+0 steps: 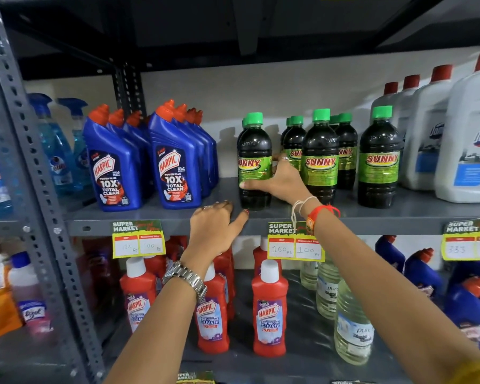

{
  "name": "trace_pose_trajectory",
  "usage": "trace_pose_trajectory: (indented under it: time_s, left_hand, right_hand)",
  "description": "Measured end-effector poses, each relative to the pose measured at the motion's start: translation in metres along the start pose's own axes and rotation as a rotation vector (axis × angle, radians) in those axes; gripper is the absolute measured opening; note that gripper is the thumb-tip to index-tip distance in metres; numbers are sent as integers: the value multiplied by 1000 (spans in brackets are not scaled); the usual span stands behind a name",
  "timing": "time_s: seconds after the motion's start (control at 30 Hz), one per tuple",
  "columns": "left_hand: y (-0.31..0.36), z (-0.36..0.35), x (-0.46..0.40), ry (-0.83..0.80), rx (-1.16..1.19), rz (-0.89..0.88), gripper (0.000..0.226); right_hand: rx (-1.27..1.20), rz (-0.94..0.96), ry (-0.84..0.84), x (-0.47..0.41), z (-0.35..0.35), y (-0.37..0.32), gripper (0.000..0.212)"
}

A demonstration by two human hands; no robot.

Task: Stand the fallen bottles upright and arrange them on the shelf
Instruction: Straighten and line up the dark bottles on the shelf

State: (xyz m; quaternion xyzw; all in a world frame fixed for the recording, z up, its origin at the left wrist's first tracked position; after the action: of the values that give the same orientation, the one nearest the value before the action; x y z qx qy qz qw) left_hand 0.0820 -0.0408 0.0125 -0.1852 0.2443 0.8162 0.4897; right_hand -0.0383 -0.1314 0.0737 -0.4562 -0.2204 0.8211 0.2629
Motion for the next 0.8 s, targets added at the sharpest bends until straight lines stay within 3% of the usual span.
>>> trace_pose_trajectory:
  time_s: [0.1,0.33,0.5,0.6,0.73,0.8]
  left_hand:
    - [0,0,1,-2,1,3,78]
    - [1,1,1,-5,4,-10,71]
    - [1,2,0,37,-5,-19,68]
    - [0,2,0,49,-19,-12,74]
    - [0,3,1,66,26,-6,72]
    - [-1,5,1,64,90,8,76]
  right_hand:
    - [59,26,56,-2,2,-2,60]
    - [-200,-79,11,-6,-6,11,77]
    - [145,128,-19,12,4,-9,74]
    - [199,186,120,29,22,-12,70]
    - [133,131,459,65,68,1,26]
    - [247,136,599,80,90,6,22]
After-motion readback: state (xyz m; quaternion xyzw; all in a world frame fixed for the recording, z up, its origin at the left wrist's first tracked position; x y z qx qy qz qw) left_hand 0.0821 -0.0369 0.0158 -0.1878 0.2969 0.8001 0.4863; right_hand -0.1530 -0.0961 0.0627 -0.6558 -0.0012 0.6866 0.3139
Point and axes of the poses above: each hand's wrist, its own x-axis away from the middle knuckle, its own z-axis out of the back of the hand, y = z × x, the point moved 8 cm from there along -x, towards the middle knuckle, and after that the axes turned 13 degrees about z, right-handed, at the moved point
